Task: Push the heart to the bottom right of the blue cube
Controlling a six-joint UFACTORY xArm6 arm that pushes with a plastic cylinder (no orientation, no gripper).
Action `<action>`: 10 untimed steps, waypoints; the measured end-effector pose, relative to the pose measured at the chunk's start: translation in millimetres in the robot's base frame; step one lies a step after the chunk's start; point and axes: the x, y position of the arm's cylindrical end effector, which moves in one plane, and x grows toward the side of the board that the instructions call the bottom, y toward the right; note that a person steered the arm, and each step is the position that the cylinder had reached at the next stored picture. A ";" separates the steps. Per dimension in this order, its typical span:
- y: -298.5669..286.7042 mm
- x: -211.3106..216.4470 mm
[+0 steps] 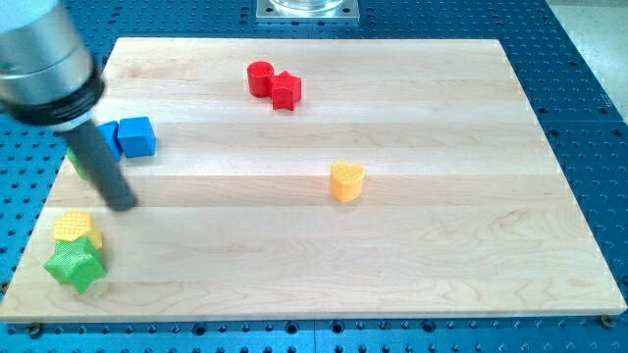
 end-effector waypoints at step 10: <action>225.7 27.4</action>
